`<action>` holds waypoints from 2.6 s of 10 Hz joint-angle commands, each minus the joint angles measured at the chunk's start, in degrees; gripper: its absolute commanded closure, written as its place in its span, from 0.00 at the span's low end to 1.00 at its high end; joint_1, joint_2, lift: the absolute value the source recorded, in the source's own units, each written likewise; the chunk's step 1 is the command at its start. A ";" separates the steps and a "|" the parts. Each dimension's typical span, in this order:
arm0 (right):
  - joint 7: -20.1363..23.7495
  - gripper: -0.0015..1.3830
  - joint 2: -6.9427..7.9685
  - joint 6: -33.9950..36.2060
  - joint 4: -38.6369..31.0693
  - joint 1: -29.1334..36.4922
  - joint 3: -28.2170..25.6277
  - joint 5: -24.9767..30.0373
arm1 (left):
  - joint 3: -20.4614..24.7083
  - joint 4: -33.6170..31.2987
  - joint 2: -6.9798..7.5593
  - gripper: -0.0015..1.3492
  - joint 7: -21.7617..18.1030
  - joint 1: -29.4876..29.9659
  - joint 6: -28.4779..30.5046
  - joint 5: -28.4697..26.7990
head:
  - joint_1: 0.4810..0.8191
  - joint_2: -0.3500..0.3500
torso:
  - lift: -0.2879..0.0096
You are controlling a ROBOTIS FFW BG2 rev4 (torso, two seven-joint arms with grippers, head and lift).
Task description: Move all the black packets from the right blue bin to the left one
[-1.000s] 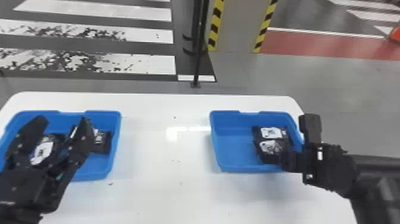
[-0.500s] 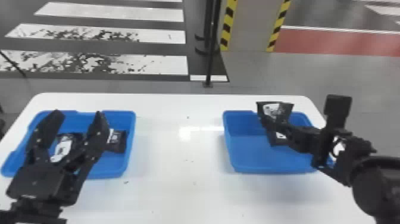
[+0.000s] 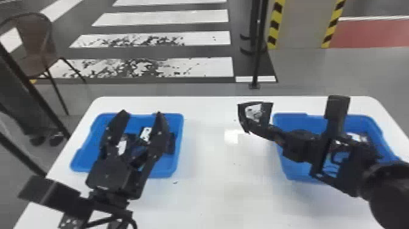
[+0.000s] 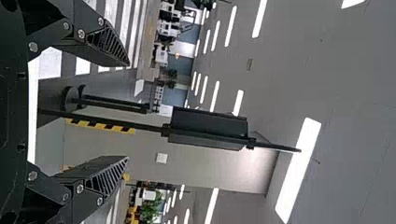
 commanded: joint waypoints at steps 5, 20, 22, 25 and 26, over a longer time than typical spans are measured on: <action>0.10 0.82 -0.55 -7.52 -1.33 -3.50 11.95 -8.45 | -0.88 0.00 0.35 0.26 -0.73 -0.90 4.66 0.07 | 0.63 0.81 | 0.50; 0.19 0.82 -1.60 -11.32 0.22 -8.00 27.15 -17.36 | -1.80 0.42 0.79 0.55 -1.87 -2.31 11.41 2.35 | 0.63 1.00 | 0.50; 0.19 0.82 -1.51 -11.32 0.22 -7.86 27.15 -17.70 | -1.68 -0.99 0.96 0.72 -1.78 -2.59 12.25 -1.53 | 0.63 1.00 | 0.50; 0.19 0.82 -1.51 -11.46 0.64 -7.72 27.15 -18.05 | -1.11 -2.81 0.96 0.90 -1.34 -2.17 13.80 -4.05 | 0.63 1.00 | 0.50; 0.19 0.81 -1.51 -12.16 1.06 -7.72 27.15 -18.50 | -1.11 -2.95 0.96 0.90 -1.34 -2.31 13.24 -4.62 | 0.63 1.00 | 0.50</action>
